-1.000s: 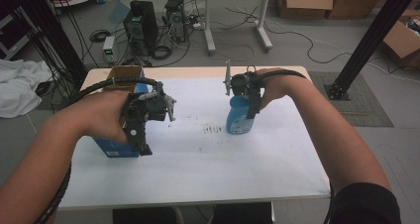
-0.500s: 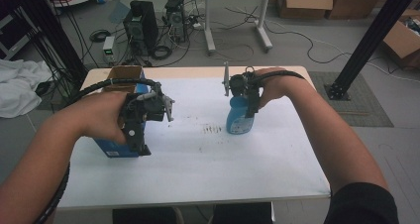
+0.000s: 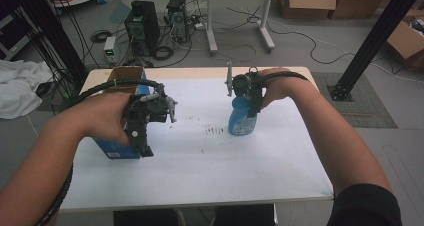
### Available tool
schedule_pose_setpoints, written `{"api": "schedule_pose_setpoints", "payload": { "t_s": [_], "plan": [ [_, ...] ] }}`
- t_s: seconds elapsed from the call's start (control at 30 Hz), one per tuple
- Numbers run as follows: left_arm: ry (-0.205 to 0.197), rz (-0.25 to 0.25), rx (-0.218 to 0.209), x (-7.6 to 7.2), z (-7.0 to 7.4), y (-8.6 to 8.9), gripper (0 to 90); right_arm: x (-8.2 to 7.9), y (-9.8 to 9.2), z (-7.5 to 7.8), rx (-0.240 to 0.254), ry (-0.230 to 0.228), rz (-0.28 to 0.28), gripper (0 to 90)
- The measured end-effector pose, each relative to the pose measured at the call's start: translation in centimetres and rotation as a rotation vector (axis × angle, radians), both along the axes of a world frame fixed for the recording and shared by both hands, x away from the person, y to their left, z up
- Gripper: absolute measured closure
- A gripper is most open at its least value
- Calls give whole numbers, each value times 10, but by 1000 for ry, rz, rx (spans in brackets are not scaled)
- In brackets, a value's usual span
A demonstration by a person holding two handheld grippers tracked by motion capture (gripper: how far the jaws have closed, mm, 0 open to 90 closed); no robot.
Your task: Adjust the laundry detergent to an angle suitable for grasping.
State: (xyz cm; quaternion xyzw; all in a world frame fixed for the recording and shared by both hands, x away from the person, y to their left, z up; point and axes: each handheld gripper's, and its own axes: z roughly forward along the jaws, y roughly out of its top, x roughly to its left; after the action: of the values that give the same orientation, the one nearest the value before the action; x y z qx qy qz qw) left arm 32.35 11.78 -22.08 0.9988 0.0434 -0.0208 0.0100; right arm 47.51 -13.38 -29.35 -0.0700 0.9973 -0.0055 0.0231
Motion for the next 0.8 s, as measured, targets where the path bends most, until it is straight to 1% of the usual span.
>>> {"api": "schedule_pose_setpoints", "payload": {
  "t_s": [0.07, 0.1, 0.13, 0.23, 0.33, 0.47, 0.5, 0.6, 0.8],
  "plan": [
    [0, 2, 0, 0, 0, 0, 1, 0, 0, 0, 0, -2, -2, 165],
    [-2, -2, 4, 1, 1, 0, 1, 0, -1, 1, -2, -2, 2, 200],
    [-3, -1, 2, 1, 1, 0, 1, 0, -1, 1, -2, 0, 4, 207],
    [-2, -5, 3, 1, 0, -1, 1, 0, -1, 1, 5, 0, 9, 225],
    [-2, 0, 0, 1, 0, 0, 1, -1, 0, 1, 2, 0, 6, 234],
    [0, 0, 2, 1, 0, 0, 1, 0, 1, 1, 7, -1, 13, 251],
    [3, 2, 4, 1, -1, 1, 1, 0, 1, 1, 6, -1, 22, 262],
    [2, 4, 5, 1, 0, 1, 1, 0, 1, 1, 1, 4, 18, 291],
    [1, 6, 3, 1, -1, 1, 1, 0, 0, 1, 7, 8, 19, 310]
  ]
}}
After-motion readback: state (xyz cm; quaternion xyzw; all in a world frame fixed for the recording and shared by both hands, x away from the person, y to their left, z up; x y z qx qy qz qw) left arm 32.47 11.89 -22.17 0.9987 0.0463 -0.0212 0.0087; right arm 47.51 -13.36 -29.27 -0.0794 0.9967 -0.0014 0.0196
